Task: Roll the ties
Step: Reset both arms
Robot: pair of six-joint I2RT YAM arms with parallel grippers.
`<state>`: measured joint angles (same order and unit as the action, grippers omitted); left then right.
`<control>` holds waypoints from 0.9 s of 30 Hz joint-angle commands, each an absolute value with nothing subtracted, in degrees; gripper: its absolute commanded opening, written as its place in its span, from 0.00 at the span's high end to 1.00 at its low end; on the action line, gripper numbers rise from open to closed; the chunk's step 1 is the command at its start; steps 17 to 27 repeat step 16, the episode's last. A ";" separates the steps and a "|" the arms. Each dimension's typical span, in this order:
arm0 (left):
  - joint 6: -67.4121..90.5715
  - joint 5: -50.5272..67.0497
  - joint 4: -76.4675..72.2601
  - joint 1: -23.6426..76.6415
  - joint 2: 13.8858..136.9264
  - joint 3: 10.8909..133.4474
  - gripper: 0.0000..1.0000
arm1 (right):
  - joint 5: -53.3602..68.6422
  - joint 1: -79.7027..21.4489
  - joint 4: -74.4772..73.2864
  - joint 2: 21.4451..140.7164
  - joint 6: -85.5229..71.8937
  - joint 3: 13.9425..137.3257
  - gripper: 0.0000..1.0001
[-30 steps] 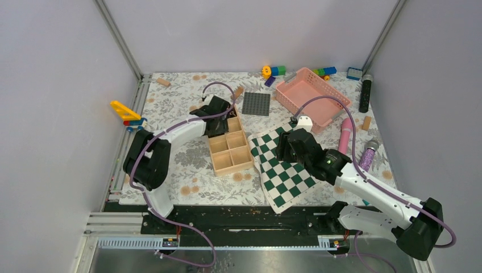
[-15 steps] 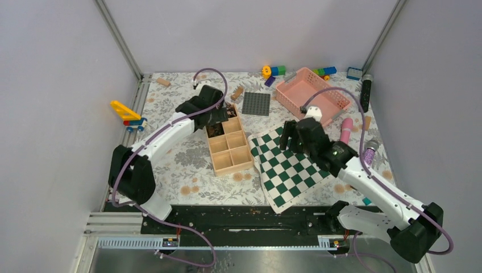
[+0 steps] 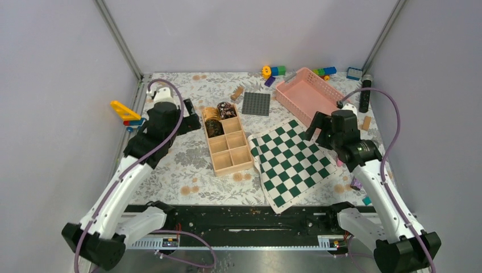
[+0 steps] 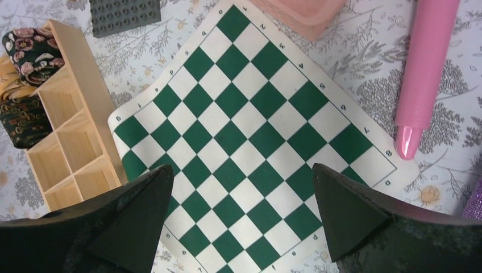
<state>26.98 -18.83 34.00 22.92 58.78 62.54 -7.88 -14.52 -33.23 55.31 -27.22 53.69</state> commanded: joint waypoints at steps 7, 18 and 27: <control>26.35 -24.33 33.74 22.85 47.54 54.25 0.01 | -9.49 -14.02 -31.41 49.54 -26.69 46.52 0.01; 26.89 -25.41 33.66 22.87 48.25 53.41 0.01 | -9.22 -14.06 -27.58 46.14 -23.46 43.45 0.01; 26.89 -25.41 33.66 22.87 48.25 53.41 0.01 | -9.22 -14.06 -27.58 46.14 -23.46 43.45 0.01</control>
